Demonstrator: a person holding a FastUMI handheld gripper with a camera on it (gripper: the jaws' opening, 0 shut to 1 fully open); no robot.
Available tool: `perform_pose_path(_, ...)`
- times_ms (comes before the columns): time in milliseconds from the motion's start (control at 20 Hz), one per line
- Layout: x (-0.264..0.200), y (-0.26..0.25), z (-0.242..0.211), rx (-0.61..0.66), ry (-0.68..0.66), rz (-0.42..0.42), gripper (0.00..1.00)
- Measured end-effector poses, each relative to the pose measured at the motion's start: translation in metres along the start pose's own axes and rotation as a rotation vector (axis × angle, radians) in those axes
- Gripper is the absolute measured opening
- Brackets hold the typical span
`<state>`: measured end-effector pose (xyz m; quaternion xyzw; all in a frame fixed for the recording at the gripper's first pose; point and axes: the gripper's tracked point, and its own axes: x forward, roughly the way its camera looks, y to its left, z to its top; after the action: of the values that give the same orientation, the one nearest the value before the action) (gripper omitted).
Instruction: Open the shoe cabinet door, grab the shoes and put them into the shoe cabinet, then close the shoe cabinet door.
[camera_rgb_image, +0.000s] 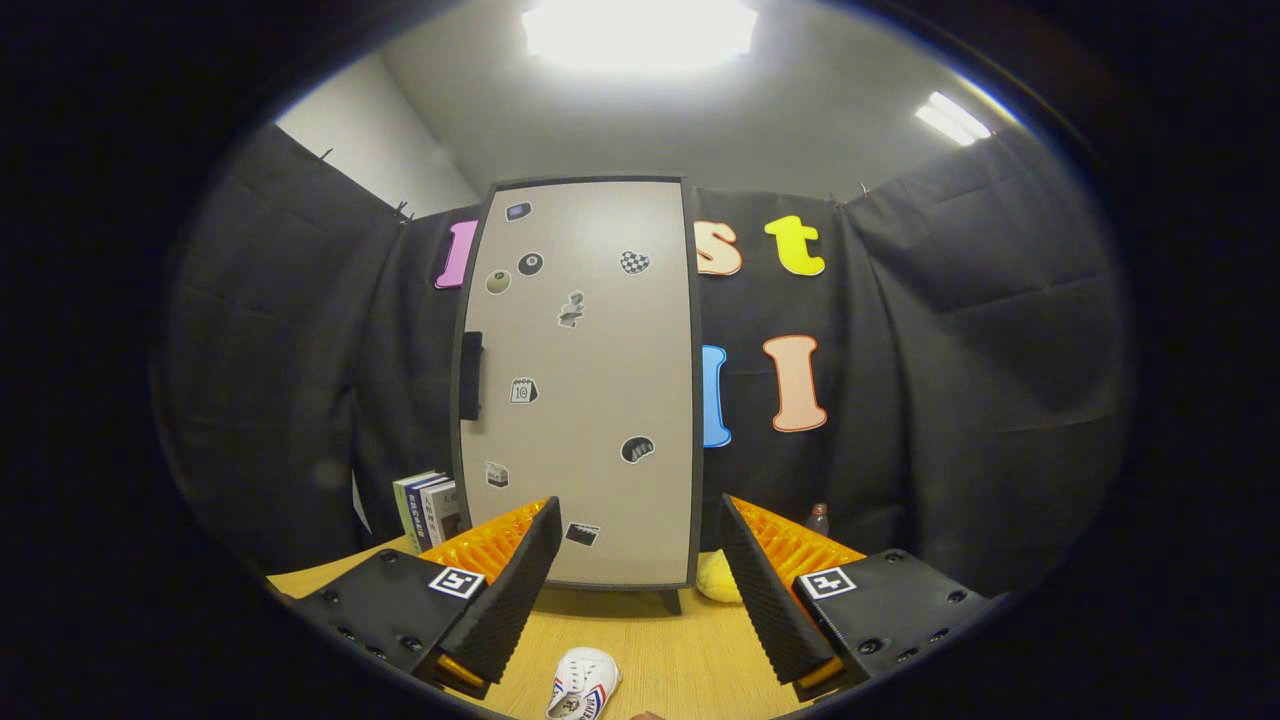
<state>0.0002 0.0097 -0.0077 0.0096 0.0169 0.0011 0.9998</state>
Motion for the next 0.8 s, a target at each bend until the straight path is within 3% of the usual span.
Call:
perform_pose_path(300, 0.031, 0.030, 0.023, 0.007, -0.014, 0.050, 0.98)
perform_pose_path(800, 0.141, 0.141, 0.060, 0.038, -0.024, 0.232, 0.98)
